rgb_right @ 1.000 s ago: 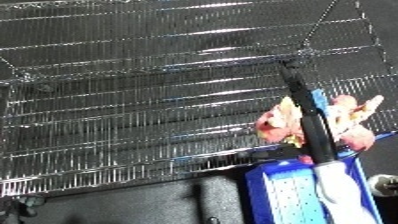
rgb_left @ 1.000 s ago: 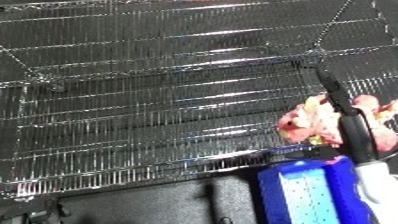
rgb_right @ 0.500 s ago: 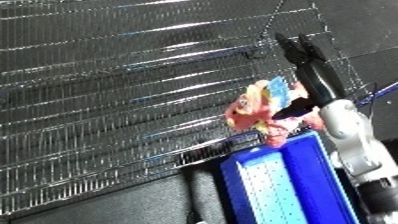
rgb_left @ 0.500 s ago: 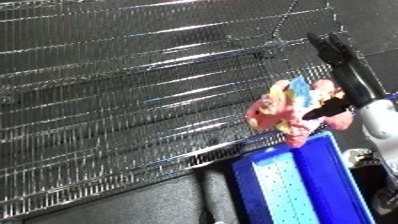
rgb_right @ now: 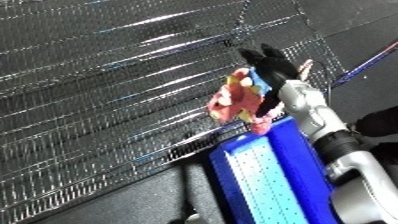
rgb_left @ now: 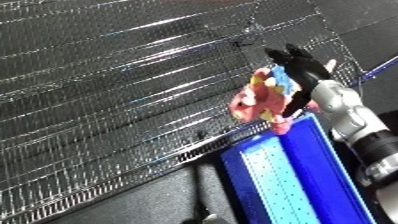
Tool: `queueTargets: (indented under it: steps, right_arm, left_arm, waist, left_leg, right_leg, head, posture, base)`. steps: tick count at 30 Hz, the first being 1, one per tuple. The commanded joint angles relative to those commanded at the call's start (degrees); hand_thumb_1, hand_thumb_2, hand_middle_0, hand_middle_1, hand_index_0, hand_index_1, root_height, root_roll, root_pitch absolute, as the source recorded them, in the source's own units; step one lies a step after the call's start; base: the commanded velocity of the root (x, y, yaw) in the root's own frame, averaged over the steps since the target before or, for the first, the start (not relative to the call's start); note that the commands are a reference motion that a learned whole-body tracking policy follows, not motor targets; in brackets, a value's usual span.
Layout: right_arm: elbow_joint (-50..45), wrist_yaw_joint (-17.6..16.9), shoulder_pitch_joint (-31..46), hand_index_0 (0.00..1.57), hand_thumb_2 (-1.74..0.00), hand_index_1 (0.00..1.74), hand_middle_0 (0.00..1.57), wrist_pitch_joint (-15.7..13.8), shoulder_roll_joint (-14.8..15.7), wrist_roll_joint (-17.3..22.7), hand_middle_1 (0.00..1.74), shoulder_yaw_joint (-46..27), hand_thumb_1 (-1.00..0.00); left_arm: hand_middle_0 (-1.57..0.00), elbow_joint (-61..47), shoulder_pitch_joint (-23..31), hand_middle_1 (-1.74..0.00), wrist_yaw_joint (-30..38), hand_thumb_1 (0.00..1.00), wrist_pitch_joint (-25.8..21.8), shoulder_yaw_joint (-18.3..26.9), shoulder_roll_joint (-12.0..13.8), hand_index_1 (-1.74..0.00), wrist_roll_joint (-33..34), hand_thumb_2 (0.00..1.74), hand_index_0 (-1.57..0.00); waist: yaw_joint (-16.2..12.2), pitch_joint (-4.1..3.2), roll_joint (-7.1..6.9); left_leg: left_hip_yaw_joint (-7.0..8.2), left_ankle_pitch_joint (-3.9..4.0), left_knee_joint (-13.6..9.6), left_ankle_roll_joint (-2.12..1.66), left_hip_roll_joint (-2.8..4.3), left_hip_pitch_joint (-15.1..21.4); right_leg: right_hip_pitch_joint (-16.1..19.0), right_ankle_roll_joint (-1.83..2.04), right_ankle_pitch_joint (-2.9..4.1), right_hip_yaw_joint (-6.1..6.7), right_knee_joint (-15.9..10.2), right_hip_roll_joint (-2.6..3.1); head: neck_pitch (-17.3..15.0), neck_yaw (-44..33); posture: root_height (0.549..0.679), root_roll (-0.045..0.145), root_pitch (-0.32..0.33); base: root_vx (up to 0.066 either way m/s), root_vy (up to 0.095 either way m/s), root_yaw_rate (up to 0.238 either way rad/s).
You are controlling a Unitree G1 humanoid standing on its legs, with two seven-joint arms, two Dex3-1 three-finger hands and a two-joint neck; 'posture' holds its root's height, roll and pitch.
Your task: Pick up the object and place it into the box
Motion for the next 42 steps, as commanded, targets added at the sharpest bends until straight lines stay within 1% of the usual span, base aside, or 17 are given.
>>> queueTargets:
  steps: [4,8,11,16,21,31,36,42]
  right_arm:
    - [4.32,0.21,-0.39,0.0,0.0,0.0,0.0,0.43,1.66,-0.14,0.0,0.7,0.0]
    - [9.72,0.36,-1.62,0.0,0.0,0.0,0.0,0.76,2.32,-0.03,0.0,1.21,0.0]
    - [13.82,0.24,-3.2,0.0,0.0,0.0,0.0,0.36,2.71,0.19,0.0,1.95,0.0]
    - [18.42,0.01,-4.83,0.39,-0.44,0.44,0.39,-0.58,3.48,0.4,0.44,2.94,-0.25]
    - [17.58,-0.49,-4.24,0.79,-0.87,0.87,0.79,-1.0,4.28,1.22,0.87,2.46,-0.5]
    - [13.38,-1.47,-3.46,1.57,-1.74,1.74,1.57,-1.12,5.94,1.33,1.74,2.23,-1.0]
    - [12.64,-1.72,-3.84,1.57,-1.74,1.74,1.57,-0.74,5.74,1.57,1.74,2.21,-1.0]
    - [9.69,-2.17,-2.76,1.57,-1.74,1.74,1.57,-0.18,4.35,2.23,1.74,0.6,-1.0]
  left_arm:
    - [-1.57,-0.25,0.03,-1.74,0.05,1.0,-0.29,-0.31,-0.23,-1.74,0.04,1.74,-1.57]
    - [-1.57,-0.68,0.11,-1.74,0.11,1.0,-0.5,-0.74,-0.35,-1.74,0.02,1.74,-1.57]
    - [-1.57,-1.05,0.14,-1.74,0.18,1.0,-0.6,-0.95,-0.34,-1.74,-0.01,1.74,-1.57]
    - [-1.57,-1.15,0.34,-1.74,0.26,1.0,-0.57,-0.81,-0.47,-1.74,0.08,1.74,-1.57]
    - [-1.57,-0.99,0.45,-1.74,0.48,1.0,-0.73,-0.37,-0.87,-1.74,0.41,1.74,-1.57]
    - [-1.57,-0.21,0.9,-1.74,0.72,1.0,-1.16,0.96,-1.37,-1.74,0.16,1.74,-1.57]
    - [-1.57,0.09,1.23,-1.74,0.56,1.0,-1.01,1.35,-1.07,-1.74,-0.58,1.74,-1.57]
    - [-1.57,0.25,1.07,-1.74,0.23,1.0,-0.51,1.58,-0.17,-1.74,-0.75,1.74,-1.57]
  waist:
    - [0.03,0.32,1.04]
    - [0.21,0.6,2.09]
    - [0.28,0.87,2.7]
    - [0.25,1.29,3.2]
    - [-0.07,1.64,3.2]
    - [-0.32,1.58,2.27]
    - [-0.26,1.68,1.8]
    - [-0.18,1.89,1.49]
  left_leg:
    - [-0.08,-0.02,0.08,0.03,-0.25,-0.37]
    - [-0.18,0.13,-0.02,0.04,-0.55,-0.95]
    - [-0.17,0.2,0.05,0.02,-0.74,-1.36]
    - [-0.17,0.07,0.31,-0.02,-0.85,-1.72]
    - [-0.2,0.0,0.52,-0.06,-0.69,-2.13]
    - [-0.12,-0.07,0.23,-0.17,-0.15,-1.97]
    - [-0.26,0.09,0.28,-0.26,0.01,-1.99]
    - [-0.66,0.26,0.73,-0.39,-0.05,-2.19]
  right_leg:
    - [-0.5,0.05,-0.03,0.04,0.09,-0.15]
    - [-1.17,0.07,-0.01,0.05,0.22,-0.39]
    - [-1.56,0.08,-0.01,0.04,0.35,-0.57]
    - [-1.86,0.01,-0.17,-0.04,0.56,-0.65]
    - [-2.16,-0.07,-0.27,-0.11,0.81,-0.59]
    - [-1.49,-0.16,-0.28,-0.45,0.25,-0.18]
    - [-1.36,-0.23,-0.27,-0.63,0.34,-0.08]
    - [-1.23,-0.29,-0.34,-0.91,0.94,-0.23]
  head:
    - [1.65,0.95]
    - [3.52,2.74]
    - [4.22,3.03]
    - [5.96,2.33]
    - [6.51,1.3]
    - [7.19,-0.41]
    - [7.19,-0.33]
    - [8.47,0.19]
  posture:
    - [0.648,0.062,-0.082]
    - [0.648,0.064,-0.073]
    - [0.648,0.066,-0.069]
    - [0.648,0.067,-0.065]
    - [0.647,0.066,-0.062]
    - [0.648,0.063,-0.064]
    - [0.648,0.061,-0.068]
    - [0.647,0.06,-0.078]
  base:
    - [0.02,-0.004,-0.008]
    - [0.007,-0.001,0.029]
    - [0.0,-0.001,0.024]
    - [0.003,-0.005,0.01]
    - [-0.006,-0.012,0.001]
    - [-0.002,-0.011,-0.004]
    - [-0.021,-0.004,0.024]
    - [-0.038,-0.003,0.046]
